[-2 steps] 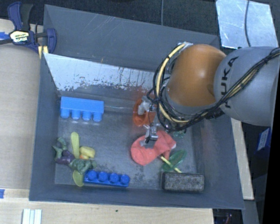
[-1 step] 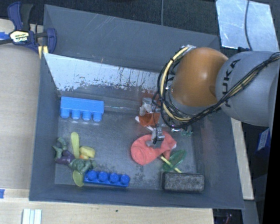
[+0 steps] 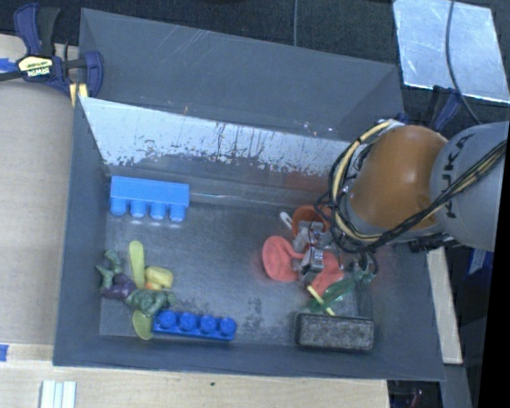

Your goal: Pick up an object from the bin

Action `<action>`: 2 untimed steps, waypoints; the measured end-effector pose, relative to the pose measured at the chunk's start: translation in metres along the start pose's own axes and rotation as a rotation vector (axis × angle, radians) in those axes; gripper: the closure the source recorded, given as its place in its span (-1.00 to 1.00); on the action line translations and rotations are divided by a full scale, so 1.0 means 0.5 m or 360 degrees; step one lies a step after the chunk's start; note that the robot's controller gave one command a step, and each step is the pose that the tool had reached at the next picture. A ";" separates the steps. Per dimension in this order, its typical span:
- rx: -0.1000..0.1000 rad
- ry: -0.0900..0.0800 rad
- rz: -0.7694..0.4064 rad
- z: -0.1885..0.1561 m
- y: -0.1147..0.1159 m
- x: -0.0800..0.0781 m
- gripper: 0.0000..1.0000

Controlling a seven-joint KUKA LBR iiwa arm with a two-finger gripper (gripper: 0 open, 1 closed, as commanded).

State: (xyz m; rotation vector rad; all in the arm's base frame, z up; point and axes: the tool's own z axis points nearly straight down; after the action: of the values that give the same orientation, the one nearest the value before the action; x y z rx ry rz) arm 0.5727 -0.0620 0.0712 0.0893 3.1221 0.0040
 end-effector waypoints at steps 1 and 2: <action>0.0000 0.0000 0.0001 0.000 0.000 0.000 1.00; -0.0002 -0.0008 0.0016 0.000 -0.008 -0.012 1.00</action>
Offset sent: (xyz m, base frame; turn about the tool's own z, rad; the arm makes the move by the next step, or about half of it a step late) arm 0.0061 -0.0070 -0.0012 0.0133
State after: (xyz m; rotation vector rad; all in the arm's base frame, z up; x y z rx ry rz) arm 0.5783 -0.0665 0.0712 0.1047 3.1168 0.0054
